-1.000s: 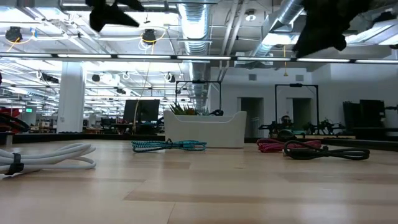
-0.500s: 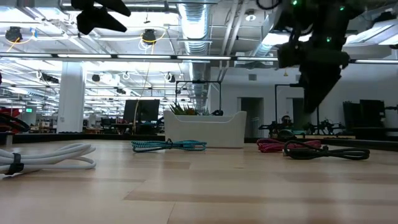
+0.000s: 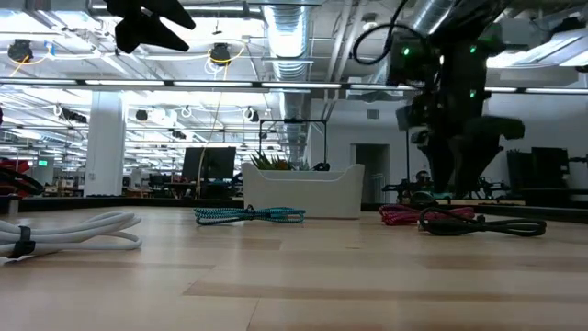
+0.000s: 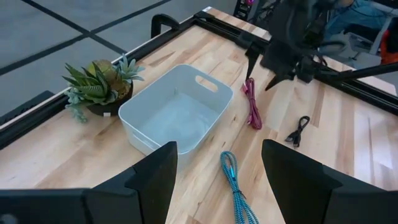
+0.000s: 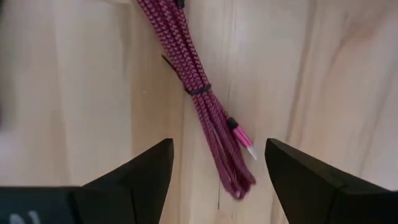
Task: Pick and place USB-C Cables
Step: Put the pink charger cable into the gray bin
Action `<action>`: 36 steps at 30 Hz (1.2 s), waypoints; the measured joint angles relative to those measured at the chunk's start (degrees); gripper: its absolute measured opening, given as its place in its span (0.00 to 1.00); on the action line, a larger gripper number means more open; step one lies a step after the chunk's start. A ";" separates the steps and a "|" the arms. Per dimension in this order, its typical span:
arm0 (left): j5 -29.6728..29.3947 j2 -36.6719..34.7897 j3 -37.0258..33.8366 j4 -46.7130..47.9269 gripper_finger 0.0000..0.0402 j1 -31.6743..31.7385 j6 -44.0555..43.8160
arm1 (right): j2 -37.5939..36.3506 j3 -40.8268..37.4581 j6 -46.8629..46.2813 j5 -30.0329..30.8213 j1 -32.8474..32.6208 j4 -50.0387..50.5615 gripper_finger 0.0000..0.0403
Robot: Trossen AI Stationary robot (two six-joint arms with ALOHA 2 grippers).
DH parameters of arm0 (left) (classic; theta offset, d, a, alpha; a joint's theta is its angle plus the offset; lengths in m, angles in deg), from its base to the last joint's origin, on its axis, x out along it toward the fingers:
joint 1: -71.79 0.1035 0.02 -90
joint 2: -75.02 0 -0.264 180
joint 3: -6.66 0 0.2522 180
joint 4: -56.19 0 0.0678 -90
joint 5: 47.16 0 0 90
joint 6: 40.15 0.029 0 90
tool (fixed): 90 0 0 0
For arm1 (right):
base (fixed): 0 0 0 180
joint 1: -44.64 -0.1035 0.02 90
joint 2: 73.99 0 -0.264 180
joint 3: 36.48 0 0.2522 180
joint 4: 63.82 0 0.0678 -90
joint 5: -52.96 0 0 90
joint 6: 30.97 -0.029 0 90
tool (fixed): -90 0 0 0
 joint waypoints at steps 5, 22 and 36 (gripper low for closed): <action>-0.05 0.00 0.00 0.06 0.56 0.01 0.00 | 4.28 -0.03 1.94 0.00 0.82 -2.70 0.70; -0.21 -0.02 -0.02 1.03 0.56 0.03 -0.02 | 11.22 0.40 -0.59 -1.05 -0.21 -2.55 0.14; -0.40 0.00 -0.04 -2.46 0.56 0.03 0.86 | -8.46 -0.22 -15.85 0.40 -3.86 -12.89 0.04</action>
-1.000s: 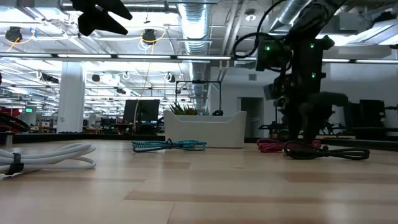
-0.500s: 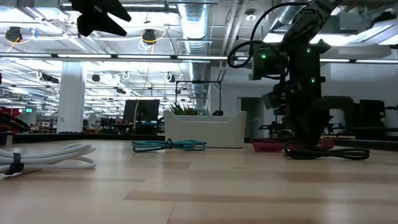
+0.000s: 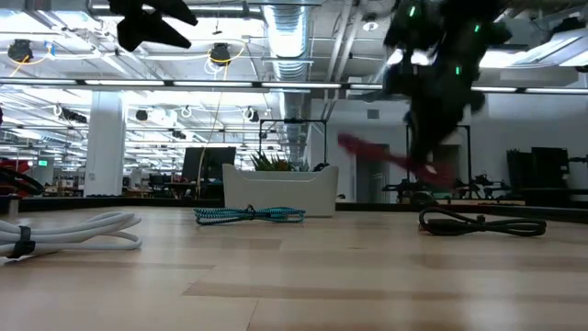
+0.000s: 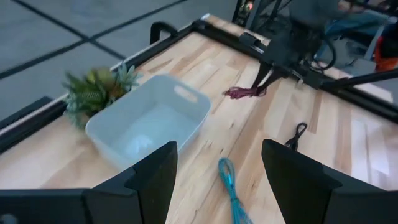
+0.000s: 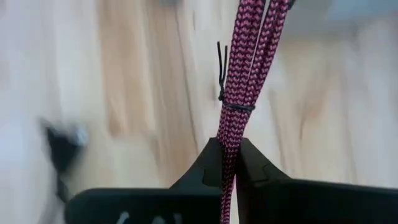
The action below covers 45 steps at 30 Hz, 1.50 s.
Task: Pick and place USB-C Cables
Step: Put the pink charger cable into the gray bin
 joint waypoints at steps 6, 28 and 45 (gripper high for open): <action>-0.27 0.15 -0.02 -6.02 0.56 -0.02 2.86 | -9.98 -0.71 -5.31 3.76 -1.59 -6.20 0.04; 15.86 18.06 -0.02 -41.83 0.56 8.23 20.40 | 0.26 -5.69 -0.08 -0.03 -3.35 -68.17 0.04; 28.09 27.83 -0.02 -56.39 0.56 14.25 17.01 | 3.29 -5.63 0.91 -0.88 -5.57 -75.46 0.04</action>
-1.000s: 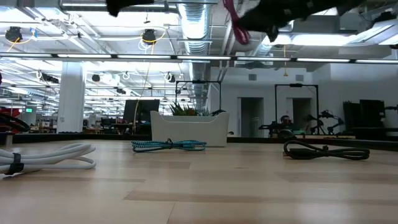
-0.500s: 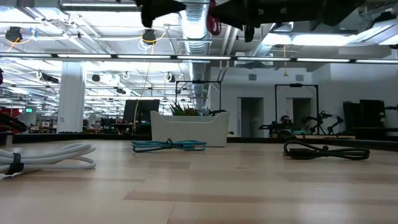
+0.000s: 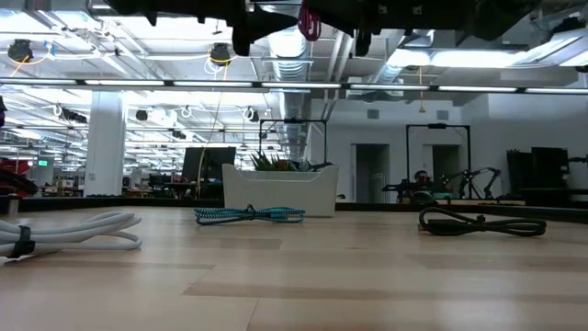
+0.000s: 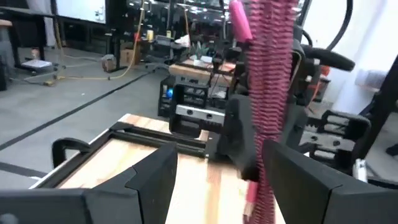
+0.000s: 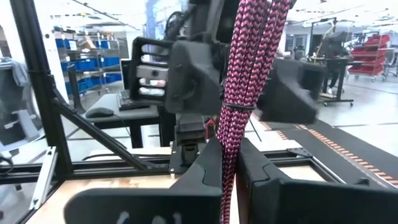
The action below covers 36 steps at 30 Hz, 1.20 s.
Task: Pick and place USB-C Cables
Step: Put the pink charger cable into the gray bin
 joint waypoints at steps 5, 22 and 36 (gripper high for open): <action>3.49 0.23 0.00 -1.23 0.56 0.19 -0.87 | 0.00 0.00 -0.15 0.00 -0.48 0.04 0.04; 7.84 0.21 0.02 -3.65 0.56 -0.64 -1.51 | -0.02 0.00 -1.29 0.00 -0.38 -0.31 0.04; 5.94 0.21 0.02 -4.08 0.56 -0.53 -2.45 | -0.03 0.04 -1.79 0.00 -0.42 -0.31 0.04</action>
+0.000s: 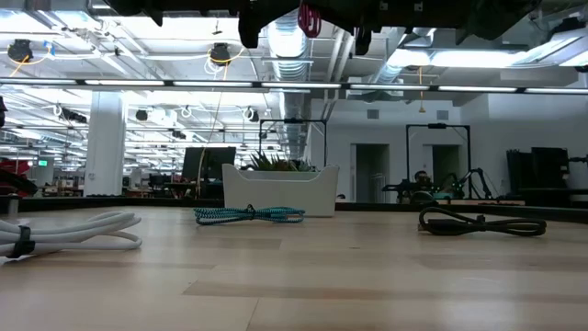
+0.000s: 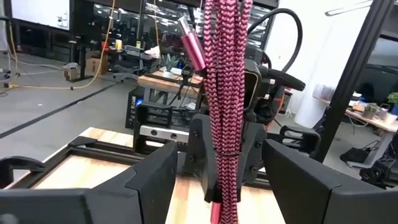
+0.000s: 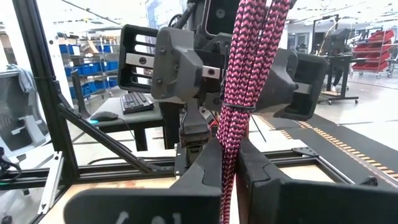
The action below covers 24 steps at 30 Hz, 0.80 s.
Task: Pick and place USB-C Cables
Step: Put the pink charger cable into the gray bin
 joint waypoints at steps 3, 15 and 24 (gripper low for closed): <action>0.02 0.00 0.00 0.22 0.56 0.00 -0.28 | -0.01 0.00 -0.06 0.00 0.00 0.00 0.04; 4.57 7.54 10.36 11.41 0.56 -0.28 -0.04 | -0.01 0.20 -0.62 0.02 -0.41 0.67 0.04; 3.26 5.48 10.46 11.47 0.56 -0.26 1.61 | -0.05 0.20 -0.58 0.02 -1.20 2.24 0.04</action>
